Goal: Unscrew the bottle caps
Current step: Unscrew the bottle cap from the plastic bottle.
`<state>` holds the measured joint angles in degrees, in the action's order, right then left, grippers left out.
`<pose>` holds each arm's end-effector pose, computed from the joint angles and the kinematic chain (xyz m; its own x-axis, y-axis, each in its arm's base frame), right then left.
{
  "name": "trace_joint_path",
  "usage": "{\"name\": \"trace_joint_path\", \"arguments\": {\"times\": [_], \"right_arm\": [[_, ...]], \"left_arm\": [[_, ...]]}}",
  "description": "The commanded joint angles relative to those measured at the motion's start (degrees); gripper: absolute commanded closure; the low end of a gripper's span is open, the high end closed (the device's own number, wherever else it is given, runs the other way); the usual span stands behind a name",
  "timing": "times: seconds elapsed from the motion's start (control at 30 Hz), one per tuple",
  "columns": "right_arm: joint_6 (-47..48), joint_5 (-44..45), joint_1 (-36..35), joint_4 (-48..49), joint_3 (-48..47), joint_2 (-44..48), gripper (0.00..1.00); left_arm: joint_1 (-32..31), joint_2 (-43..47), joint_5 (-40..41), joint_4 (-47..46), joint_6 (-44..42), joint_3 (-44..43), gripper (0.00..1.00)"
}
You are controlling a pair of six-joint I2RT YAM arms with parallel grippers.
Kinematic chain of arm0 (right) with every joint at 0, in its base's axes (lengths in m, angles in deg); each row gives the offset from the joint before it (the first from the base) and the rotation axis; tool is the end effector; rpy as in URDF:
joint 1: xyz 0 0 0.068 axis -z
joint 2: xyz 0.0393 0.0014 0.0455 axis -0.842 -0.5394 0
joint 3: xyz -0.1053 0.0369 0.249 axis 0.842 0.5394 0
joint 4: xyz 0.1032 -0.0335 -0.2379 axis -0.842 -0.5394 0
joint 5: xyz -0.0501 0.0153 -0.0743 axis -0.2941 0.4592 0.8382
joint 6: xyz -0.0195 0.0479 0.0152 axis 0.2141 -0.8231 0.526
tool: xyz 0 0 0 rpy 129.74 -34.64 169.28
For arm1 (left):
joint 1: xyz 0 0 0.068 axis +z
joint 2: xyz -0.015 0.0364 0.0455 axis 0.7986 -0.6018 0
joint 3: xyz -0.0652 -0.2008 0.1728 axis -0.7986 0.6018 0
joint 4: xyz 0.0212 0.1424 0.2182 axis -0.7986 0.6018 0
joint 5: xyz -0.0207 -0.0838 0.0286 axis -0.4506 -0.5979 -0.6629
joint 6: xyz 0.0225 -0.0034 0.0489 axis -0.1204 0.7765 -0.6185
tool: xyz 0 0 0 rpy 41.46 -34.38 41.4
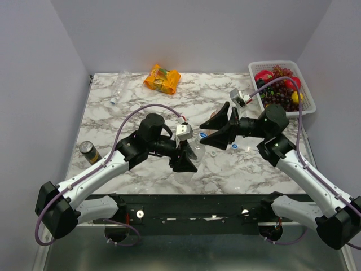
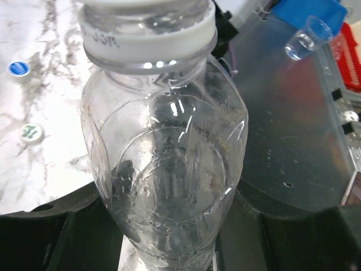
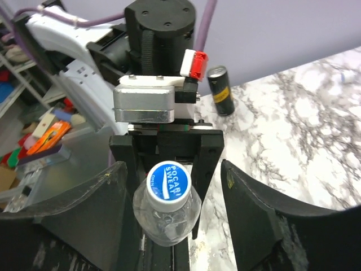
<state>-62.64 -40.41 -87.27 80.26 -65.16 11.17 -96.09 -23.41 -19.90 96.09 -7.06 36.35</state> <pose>0.1840 0.1398 0.3818 -0.2742 0.1100 -0.9554 -0.9592 0.0405 0.2799 0.1586 -0.1879 0.3129 -0.3740 0.2867 -0.8820 0.9127 -0.0552 -0.4050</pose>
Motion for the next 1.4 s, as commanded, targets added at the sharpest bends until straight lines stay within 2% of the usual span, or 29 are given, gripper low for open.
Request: {"name": "trace_joint_path", "arguments": {"times": [0.0,0.17,0.23,0.37,0.53,0.83,1.17,1.37], "right_arm": [[3.3,10.3,0.3,-6.7,-1.5,2.8,0.24],[0.6,22.2,0.2,-10.0,-0.8,5.4,0.24],[-1.3,23.4,-0.1,-9.2,-0.2,5.4,0.27],[-4.0,27.8,-2.3,-8.1,0.4,4.1,0.30],[-3.3,31.0,-5.8,-10.5,-2.3,0.7,0.39],[-2.9,34.4,-8.4,-11.1,-4.7,-2.8,0.42],[-3.6,34.4,-9.5,-12.8,-6.7,-6.1,0.45],[-3.0,38.3,-10.3,-15.1,-6.6,-6.0,0.46]], "left_arm": [[1.2,2.2,12.1,1.5,-0.5,-1.2,0.70],[1.2,3.4,26.4,3.8,-1.0,-1.4,0.70],[1.3,3.1,31.2,5.0,-1.0,-1.9,0.70],[1.1,2.6,34.3,6.0,-0.9,-2.0,0.70],[1.1,2.6,36.2,6.3,-0.9,-2.0,0.70],[0.7,1.8,37.5,7.0,-1.4,-2.3,0.70],[0.2,1.5,38.5,7.3,-1.7,-2.5,0.70],[0.1,1.9,39.7,7.4,-1.7,-2.4,0.70]]}}
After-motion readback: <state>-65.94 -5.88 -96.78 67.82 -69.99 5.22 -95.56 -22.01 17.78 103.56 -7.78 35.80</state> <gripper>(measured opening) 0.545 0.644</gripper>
